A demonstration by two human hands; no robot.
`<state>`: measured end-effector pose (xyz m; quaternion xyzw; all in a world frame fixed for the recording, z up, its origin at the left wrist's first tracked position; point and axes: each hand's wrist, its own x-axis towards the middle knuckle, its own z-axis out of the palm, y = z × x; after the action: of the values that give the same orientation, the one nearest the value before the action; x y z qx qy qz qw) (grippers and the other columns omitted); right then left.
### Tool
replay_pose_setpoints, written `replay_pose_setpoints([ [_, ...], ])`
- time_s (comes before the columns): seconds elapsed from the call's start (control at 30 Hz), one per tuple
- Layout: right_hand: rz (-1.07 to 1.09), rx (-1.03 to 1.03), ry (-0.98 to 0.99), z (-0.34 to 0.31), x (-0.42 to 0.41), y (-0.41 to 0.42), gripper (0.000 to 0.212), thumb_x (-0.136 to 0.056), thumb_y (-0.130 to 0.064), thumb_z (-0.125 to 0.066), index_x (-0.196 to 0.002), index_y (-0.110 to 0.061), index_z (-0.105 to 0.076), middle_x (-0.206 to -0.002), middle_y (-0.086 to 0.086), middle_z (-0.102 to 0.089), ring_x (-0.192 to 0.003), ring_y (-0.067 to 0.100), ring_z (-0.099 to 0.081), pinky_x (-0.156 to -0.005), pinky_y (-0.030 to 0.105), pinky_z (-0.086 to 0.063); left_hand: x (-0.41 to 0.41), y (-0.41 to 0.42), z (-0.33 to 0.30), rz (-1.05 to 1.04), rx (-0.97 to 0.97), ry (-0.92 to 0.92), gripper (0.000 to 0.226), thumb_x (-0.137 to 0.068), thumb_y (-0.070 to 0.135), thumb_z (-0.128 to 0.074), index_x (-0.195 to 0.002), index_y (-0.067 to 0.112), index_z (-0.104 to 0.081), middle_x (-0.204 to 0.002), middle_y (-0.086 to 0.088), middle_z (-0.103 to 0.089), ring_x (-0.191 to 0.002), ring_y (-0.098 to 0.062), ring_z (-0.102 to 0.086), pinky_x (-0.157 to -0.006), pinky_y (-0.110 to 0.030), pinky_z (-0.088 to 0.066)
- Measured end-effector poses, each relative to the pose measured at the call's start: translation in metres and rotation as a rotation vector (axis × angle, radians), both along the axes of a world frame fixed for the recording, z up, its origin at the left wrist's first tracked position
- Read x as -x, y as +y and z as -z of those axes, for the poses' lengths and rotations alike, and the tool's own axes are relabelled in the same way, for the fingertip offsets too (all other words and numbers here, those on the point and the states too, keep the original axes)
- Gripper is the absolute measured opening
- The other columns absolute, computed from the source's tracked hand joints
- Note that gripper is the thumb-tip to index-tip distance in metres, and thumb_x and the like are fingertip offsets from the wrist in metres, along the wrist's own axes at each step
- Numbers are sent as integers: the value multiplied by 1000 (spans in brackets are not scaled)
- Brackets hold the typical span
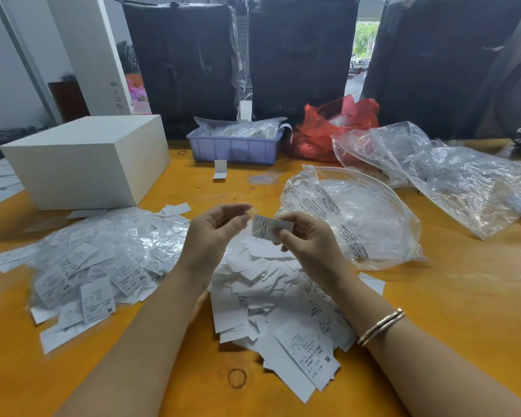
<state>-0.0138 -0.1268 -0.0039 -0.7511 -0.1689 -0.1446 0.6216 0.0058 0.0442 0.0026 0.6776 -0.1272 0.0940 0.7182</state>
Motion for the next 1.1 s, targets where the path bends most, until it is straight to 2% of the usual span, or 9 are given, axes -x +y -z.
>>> replay_pose_setpoints([
  [0.1, 42, -171, 2, -5, 0, -2, 23, -87, 8, -53, -89, -14, -62, -86, 9, -66, -66, 7, -60, -58, 17, -49, 0, 1, 0, -10, 20, -6, 17, -84, 10, -67, -94, 23, -71, -88, 8, -73, -90, -2, -65, -77, -12, -49],
  [0.2, 61, -274, -18, -9, 0, -5, 23, -87, 7, -54, -91, -14, -62, -83, 5, -65, -59, 3, -58, -53, 12, -44, 1, 2, -1, -22, 33, -27, 19, -85, 7, -66, -95, 23, -71, -87, 9, -73, -89, 0, -65, -75, -10, -48],
  [0.4, 31, -164, -52, -5, 2, 2, 28, -86, 9, -54, -89, -18, -60, -87, 5, -66, -67, 8, -62, -60, 19, -51, 1, 1, -4, -70, 59, -83, 21, -85, 4, -65, -94, 22, -70, -88, 11, -73, -89, 0, -66, -74, -9, -48],
  [0.67, 54, -171, -93, -4, 2, 4, 26, -87, 6, -54, -90, -19, -59, -89, 4, -66, -70, 9, -62, -62, 20, -52, 2, 0, -4, -63, 34, -108, 21, -84, 3, -66, -95, 21, -70, -88, 10, -73, -92, -1, -66, -75, -9, -48],
  [0.83, 55, -44, -135, -2, 1, 6, 32, -85, 9, -54, -88, -22, -59, -84, 3, -65, -70, 15, -63, -63, 24, -54, 2, 0, -3, -46, 10, -97, 19, -84, 7, -67, -96, 22, -71, -92, 8, -73, -95, -3, -66, -78, -12, -49],
  [0.97, 74, 78, -140, 0, -1, 3, 21, -86, 5, -57, -99, -10, -63, -89, 11, -67, -74, 26, -63, -66, 36, -56, 3, 1, -3, -21, -49, -79, 16, -86, 11, -65, -95, 24, -70, -87, 5, -73, -85, -5, -67, -74, -12, -50],
  [1.0, 73, 141, -148, 1, -1, 2, 23, -87, 4, -57, -105, -8, -64, -90, 9, -67, -74, 25, -63, -66, 35, -55, 4, 2, -3, -5, -69, -77, 15, -86, 12, -65, -94, 24, -70, -84, 6, -73, -82, -5, -66, -72, -12, -50],
  [1.1, 52, 354, -201, 2, -2, 0, 38, -89, 3, -52, -125, -8, -57, -90, 1, -62, -70, 13, -58, -61, 21, -47, 5, 2, -4, 45, -127, -75, 15, -86, 10, -64, -94, 22, -69, -82, 11, -72, -81, 0, -66, -68, -11, -49],
])
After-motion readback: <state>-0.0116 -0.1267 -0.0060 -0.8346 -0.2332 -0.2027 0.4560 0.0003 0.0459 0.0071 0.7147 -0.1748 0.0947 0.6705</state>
